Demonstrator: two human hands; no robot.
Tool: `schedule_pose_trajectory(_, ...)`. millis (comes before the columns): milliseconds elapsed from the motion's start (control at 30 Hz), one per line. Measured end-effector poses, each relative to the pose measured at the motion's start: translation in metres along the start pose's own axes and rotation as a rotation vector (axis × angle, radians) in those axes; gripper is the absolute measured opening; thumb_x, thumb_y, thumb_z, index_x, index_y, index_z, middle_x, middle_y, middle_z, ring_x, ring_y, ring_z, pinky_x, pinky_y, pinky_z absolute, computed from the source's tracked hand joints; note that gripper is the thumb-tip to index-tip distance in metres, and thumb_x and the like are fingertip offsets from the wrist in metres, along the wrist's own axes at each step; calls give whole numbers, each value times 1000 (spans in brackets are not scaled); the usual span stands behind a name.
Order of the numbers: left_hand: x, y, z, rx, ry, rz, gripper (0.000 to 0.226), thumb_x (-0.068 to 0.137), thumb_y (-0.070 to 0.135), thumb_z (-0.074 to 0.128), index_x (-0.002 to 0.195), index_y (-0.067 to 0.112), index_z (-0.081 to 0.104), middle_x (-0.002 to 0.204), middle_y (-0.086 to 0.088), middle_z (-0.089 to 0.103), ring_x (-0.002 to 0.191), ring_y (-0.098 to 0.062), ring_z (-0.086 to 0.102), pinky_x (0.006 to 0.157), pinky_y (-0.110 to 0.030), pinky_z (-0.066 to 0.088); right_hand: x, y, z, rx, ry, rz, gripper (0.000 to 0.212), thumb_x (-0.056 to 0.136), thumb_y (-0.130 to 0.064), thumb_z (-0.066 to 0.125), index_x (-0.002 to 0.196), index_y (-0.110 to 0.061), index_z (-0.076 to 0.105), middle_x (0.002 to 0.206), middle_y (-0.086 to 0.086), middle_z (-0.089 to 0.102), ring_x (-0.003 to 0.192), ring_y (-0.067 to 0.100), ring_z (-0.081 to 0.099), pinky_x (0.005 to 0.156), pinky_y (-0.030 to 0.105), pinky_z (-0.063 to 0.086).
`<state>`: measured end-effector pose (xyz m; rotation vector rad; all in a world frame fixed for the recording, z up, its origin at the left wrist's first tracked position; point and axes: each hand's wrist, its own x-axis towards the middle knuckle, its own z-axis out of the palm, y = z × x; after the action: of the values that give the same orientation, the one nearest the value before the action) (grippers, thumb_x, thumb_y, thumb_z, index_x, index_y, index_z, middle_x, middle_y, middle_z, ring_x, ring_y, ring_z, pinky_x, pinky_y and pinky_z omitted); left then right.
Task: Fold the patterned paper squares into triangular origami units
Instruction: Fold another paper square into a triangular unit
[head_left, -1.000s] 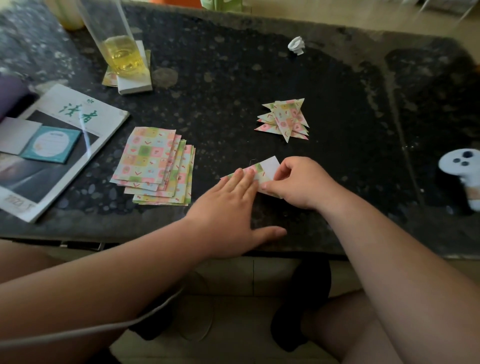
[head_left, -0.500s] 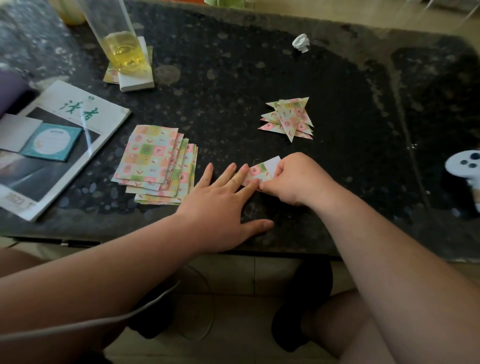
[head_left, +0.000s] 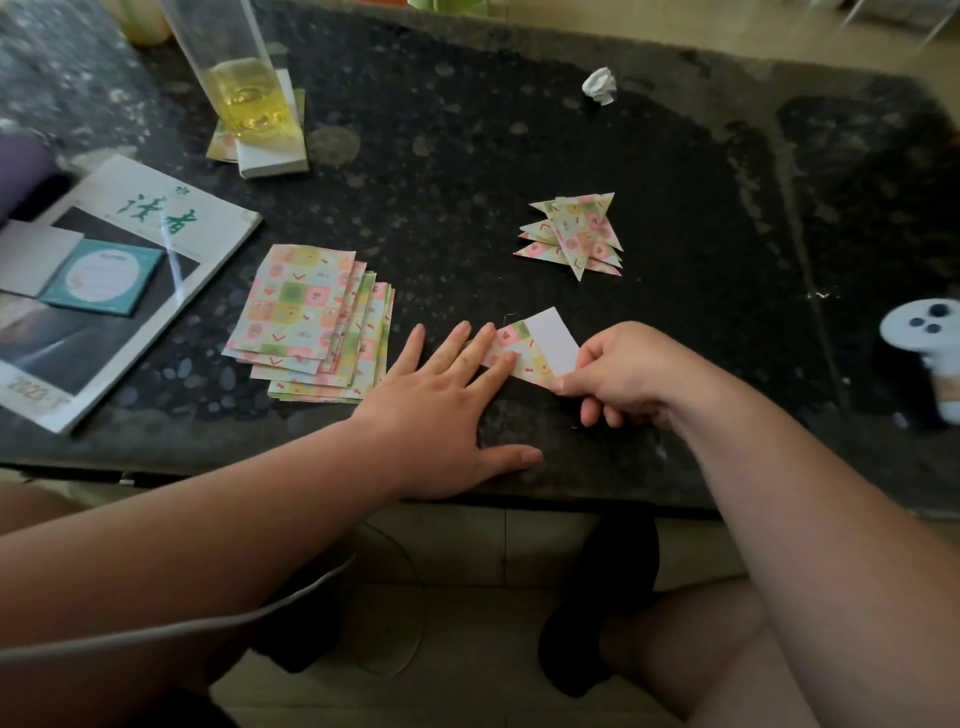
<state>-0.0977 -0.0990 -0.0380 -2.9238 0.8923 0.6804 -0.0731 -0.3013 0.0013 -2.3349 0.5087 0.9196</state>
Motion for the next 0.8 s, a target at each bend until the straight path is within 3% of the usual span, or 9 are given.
schedule_pose_trajectory(267, -1, 2, -4, -10, -10, -9, 100, 81, 91, 7, 159, 33, -14, 166, 3, -25, 152, -18, -27, 124, -53, -11, -4, 25, -15, -83, -18, 33, 26, 95, -25, 72, 75, -14, 61, 55, 3, 69, 34, 11, 47, 47, 23, 33)
schedule_pose_trajectory(333, -2, 4, -7, -44, 28, -16, 91, 88, 84, 10, 162, 33, -3, 169, 3, -16, 155, -18, -19, 125, -53, -9, -6, 27, -21, -91, 5, 51, 26, 95, -22, 72, 73, -14, 60, 54, 5, 67, 33, 13, 46, 46, 21, 33)
schedule_pose_trajectory(433, 4, 7, -14, -111, 159, -43, 66, 99, 68, 21, 155, 35, 35, 169, 4, 16, 156, -21, 10, 126, -53, 2, -10, 15, -20, 75, 81, -65, 26, 95, -24, 72, 74, -13, 61, 52, 4, 65, 32, 12, 45, 38, 17, 29)
schedule_pose_trajectory(533, 17, 6, -22, -109, 253, -82, 41, 104, 50, 36, 135, 37, 60, 150, 8, 42, 138, -21, 34, 116, -47, 21, -10, -7, -6, 232, 80, -197, 16, 96, -23, 70, 87, -11, 66, 56, 5, 69, 35, 13, 51, 34, 19, 32)
schedule_pose_trajectory(667, 35, -1, -38, -287, 280, -220, 15, 96, 40, 62, 109, 36, 69, 124, 8, 52, 115, -15, 43, 98, -35, 39, -2, -19, 12, 106, -66, -129, 13, 99, -23, 67, 95, -10, 70, 69, 6, 76, 43, 14, 63, 39, 20, 41)
schedule_pose_trajectory(733, 42, -4, -49, -429, 198, -312, 13, 88, 38, 75, 87, 28, 66, 107, 7, 62, 94, -9, 53, 78, -29, 46, 1, -20, 13, 88, -70, -89, 16, 97, -28, 70, 93, -13, 72, 69, 3, 77, 43, 12, 63, 44, 22, 41)
schedule_pose_trajectory(800, 50, -7, -59, -421, 28, -334, 18, 87, 40, 77, 86, 22, 71, 90, 3, 73, 79, -13, 64, 69, -33, 55, 3, -21, 13, 93, -56, -70, 17, 95, -33, 71, 91, -16, 73, 66, 0, 76, 40, 10, 59, 46, 21, 40)
